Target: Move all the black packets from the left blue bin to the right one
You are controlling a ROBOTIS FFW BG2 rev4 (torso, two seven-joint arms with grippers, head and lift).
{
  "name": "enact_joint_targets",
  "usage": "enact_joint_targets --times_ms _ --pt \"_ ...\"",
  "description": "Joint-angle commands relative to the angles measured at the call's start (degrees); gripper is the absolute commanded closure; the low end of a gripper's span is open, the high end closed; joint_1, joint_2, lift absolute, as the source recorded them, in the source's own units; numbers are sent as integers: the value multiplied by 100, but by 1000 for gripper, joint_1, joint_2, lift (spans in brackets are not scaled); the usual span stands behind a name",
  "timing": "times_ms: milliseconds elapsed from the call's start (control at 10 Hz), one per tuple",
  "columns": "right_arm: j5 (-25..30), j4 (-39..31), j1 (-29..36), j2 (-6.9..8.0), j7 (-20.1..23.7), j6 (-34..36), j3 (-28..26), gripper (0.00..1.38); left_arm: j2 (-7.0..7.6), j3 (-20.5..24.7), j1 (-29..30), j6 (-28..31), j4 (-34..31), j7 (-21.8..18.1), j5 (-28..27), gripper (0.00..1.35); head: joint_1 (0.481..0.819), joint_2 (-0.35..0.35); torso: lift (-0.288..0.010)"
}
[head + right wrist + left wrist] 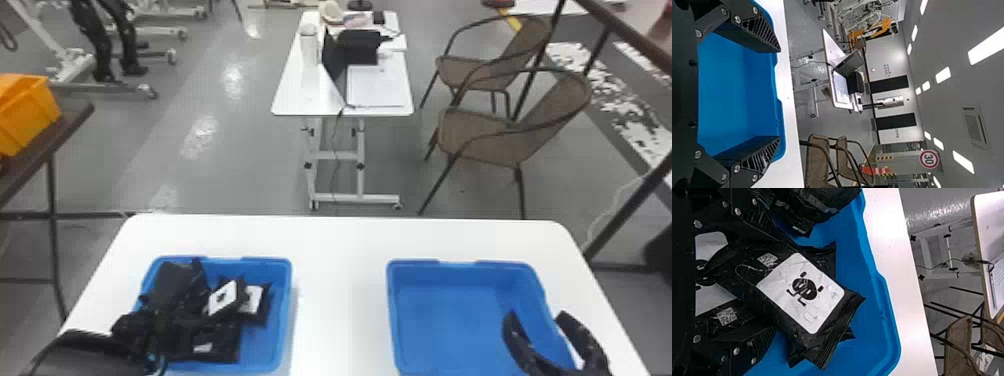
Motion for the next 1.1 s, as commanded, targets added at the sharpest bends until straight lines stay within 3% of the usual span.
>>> enact_joint_targets --times_ms 0,100,200,400,600,800,1000 --pt "-17 12 3 75 12 10 0 243 0 -2 -41 -1 28 -34 11 683 695 33 0" --pt "-35 21 3 75 12 19 0 242 8 51 -59 34 28 -236 47 832 695 33 0" --pt "-43 30 12 75 12 27 0 242 44 69 -68 17 28 -386 47 832 695 27 0" --pt "-52 30 3 75 30 45 0 242 52 156 -6 113 -165 -570 47 1101 695 25 0" --pt "-52 21 -6 75 47 54 0 242 35 323 249 333 -763 -685 47 1102 695 28 0" --pt "-52 21 -24 75 74 62 0 242 -44 570 741 702 -1967 -808 99 1108 695 32 0" --pt "-123 -75 -24 75 109 62 35 242 -62 411 1031 860 -3206 -860 -208 1108 695 27 0"
